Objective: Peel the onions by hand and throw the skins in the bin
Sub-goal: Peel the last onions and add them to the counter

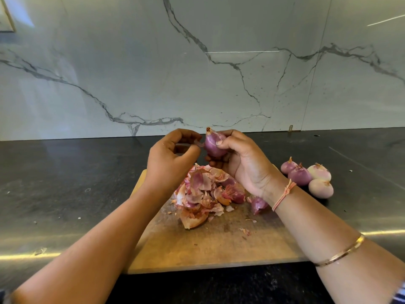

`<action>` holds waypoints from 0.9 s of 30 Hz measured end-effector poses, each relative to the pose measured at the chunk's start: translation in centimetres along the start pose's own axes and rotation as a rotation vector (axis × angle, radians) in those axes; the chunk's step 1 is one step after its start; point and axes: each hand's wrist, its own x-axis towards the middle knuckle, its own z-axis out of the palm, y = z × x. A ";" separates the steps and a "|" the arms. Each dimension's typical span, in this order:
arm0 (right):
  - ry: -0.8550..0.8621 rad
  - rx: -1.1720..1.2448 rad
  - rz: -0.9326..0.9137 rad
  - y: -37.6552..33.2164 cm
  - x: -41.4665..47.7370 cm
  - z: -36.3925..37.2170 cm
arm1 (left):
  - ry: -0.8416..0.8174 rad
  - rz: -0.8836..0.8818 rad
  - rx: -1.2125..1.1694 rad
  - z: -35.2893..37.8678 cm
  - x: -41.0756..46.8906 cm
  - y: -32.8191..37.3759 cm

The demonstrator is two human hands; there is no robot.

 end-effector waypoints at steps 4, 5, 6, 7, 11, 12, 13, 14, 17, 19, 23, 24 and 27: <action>-0.001 -0.079 -0.024 0.3 0.0 0.0 | -0.038 0.013 -0.055 0.0 -0.2 0.4; 0.005 -0.109 -0.035 0.4 0.0 0.0 | -0.036 0.001 -0.066 0.0 -0.2 0.4; 0.015 -0.147 -0.046 0.5 0.0 -0.1 | -0.030 -0.015 -0.073 0.0 -0.2 0.4; 0.025 -0.186 -0.053 0.5 0.0 -0.1 | -0.025 -0.039 -0.083 0.0 -0.1 0.4; 0.031 -0.325 -0.080 0.6 -0.2 -0.1 | -0.015 -0.163 -0.163 0.0 0.2 0.1; 0.030 -0.359 -0.090 0.7 -0.3 -0.1 | -0.012 -0.182 -0.174 0.1 0.2 0.0; 0.029 -0.391 -0.101 0.7 -0.4 -0.1 | -0.006 -0.191 -0.175 0.1 0.3 0.1; 0.029 -0.421 -0.113 0.7 -0.4 0.0 | 0.002 -0.194 -0.167 0.1 0.3 0.1; 0.018 -0.492 -0.149 0.7 -0.4 0.1 | 0.029 -0.191 -0.115 0.2 0.3 0.1; 0.011 -0.500 -0.155 0.7 -0.4 0.1 | 0.055 -0.176 -0.064 0.2 0.4 0.0; 0.004 -0.378 -0.117 0.6 -0.3 0.0 | 0.080 -0.150 -0.030 0.1 0.4 0.0; 0.002 -0.316 -0.098 0.6 -0.2 0.0 | 0.077 -0.147 -0.038 0.0 0.4 0.0; -0.019 -0.137 -0.024 0.3 -0.2 0.1 | 0.065 -0.128 -0.054 0.0 0.4 0.0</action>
